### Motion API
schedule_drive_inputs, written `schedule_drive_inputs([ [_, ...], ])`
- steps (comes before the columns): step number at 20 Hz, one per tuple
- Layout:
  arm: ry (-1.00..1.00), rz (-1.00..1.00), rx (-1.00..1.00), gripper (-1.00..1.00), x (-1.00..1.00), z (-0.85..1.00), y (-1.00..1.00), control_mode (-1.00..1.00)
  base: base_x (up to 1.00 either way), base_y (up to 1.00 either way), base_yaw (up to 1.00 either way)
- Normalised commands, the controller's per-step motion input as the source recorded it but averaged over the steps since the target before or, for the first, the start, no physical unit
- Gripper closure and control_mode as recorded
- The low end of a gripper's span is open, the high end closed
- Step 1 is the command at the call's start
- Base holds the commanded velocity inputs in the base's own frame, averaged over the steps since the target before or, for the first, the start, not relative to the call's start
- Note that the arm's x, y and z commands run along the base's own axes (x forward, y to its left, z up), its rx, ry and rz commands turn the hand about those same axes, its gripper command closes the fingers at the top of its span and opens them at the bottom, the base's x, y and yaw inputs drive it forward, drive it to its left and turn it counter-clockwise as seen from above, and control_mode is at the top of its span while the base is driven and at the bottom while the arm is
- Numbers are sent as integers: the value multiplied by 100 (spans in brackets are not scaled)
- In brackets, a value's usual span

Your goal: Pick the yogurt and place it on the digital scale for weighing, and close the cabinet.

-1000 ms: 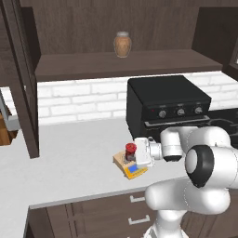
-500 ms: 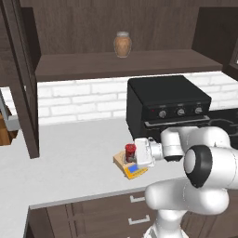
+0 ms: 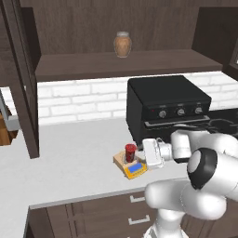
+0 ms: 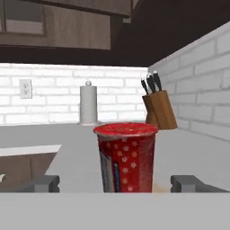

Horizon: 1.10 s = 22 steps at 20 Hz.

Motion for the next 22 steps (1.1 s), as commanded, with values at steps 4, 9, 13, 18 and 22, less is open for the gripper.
schedule_drive_inputs([
  [4, -3, -7, 3, -100, -53, 0, -48, -100, 0, 0, 0],
  [9, -13, -11, 5, -100, -62, 3, -62, -100, 0, 0, 0],
  [13, -30, -5, 9, -100, -51, 64, -63, -100, 0, 0, 0],
  [18, -35, 0, 16, -100, -46, 91, -94, -100, 0, 0, 0],
  [22, -20, 0, 20, -100, -30, 87, -100, -100, 0, 0, 0],
])
